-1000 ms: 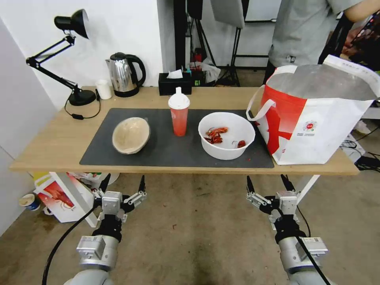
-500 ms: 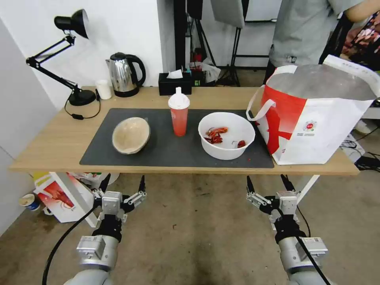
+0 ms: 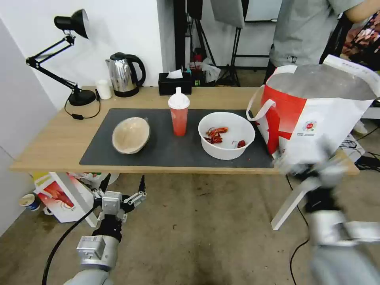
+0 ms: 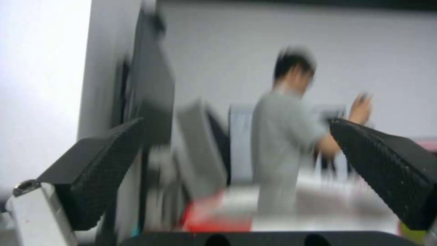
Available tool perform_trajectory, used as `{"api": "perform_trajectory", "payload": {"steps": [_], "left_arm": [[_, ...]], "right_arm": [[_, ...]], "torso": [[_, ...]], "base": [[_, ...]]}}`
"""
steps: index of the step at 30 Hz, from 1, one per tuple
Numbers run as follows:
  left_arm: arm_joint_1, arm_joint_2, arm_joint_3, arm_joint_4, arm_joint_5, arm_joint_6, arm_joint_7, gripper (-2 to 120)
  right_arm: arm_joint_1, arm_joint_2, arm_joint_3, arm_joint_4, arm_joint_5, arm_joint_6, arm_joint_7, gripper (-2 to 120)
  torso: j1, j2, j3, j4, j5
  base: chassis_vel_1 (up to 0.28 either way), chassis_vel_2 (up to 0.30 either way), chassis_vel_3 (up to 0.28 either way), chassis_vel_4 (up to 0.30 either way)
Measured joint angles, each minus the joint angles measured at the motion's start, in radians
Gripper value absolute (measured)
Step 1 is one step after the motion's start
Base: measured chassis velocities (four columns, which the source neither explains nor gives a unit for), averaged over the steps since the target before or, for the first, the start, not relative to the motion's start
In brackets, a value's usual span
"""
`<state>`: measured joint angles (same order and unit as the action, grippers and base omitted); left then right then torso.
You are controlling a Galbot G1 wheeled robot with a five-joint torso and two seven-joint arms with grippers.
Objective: Pick up the trash from the table and place it into the takeout bag.
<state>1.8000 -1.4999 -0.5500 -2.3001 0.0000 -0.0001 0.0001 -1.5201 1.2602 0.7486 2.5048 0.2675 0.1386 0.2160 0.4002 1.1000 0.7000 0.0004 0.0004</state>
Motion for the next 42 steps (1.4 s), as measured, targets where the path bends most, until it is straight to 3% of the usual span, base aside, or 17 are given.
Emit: {"api": "perform_trajectory", "payload": {"steps": [12,16,31,40,42], "left_arm": [[0.000,0.000,0.000,0.000,0.000,0.000,0.000,100],[0.000,0.000,0.000,0.000,0.000,0.000,0.000,100],[0.000,0.000,0.000,0.000,0.000,0.000,0.000,100],[0.000,0.000,0.000,0.000,0.000,0.000,0.000,100],[0.000,0.000,0.000,0.000,0.000,0.000,0.000,100]], "right_arm": [[0.008,-0.035,0.016,0.001,0.087,0.036,-0.059,100],[-0.007,-0.061,-0.039,-0.001,0.153,-0.001,-0.125,100],[0.048,-0.118,-0.139,-0.004,0.208,-0.138,-0.139,100],[0.132,-0.303,-0.046,-0.004,0.436,-0.245,-0.099,100],[0.155,-0.380,-0.012,-0.005,0.494,-0.244,-0.114,100]], "torso": [[0.000,0.000,0.000,-0.0004,-0.0003],[0.000,0.000,0.000,-0.0004,-0.0005],[0.000,0.000,0.000,-0.0004,-0.0004],[0.000,0.000,0.000,-0.0005,-0.0001],[0.000,0.000,0.000,-0.0004,-0.0003]], "base": [[0.000,0.000,0.000,0.000],[0.000,0.000,0.000,0.000],[0.000,0.000,0.000,0.000],[0.000,0.000,0.000,0.000],[0.000,0.000,0.000,0.000]]}}
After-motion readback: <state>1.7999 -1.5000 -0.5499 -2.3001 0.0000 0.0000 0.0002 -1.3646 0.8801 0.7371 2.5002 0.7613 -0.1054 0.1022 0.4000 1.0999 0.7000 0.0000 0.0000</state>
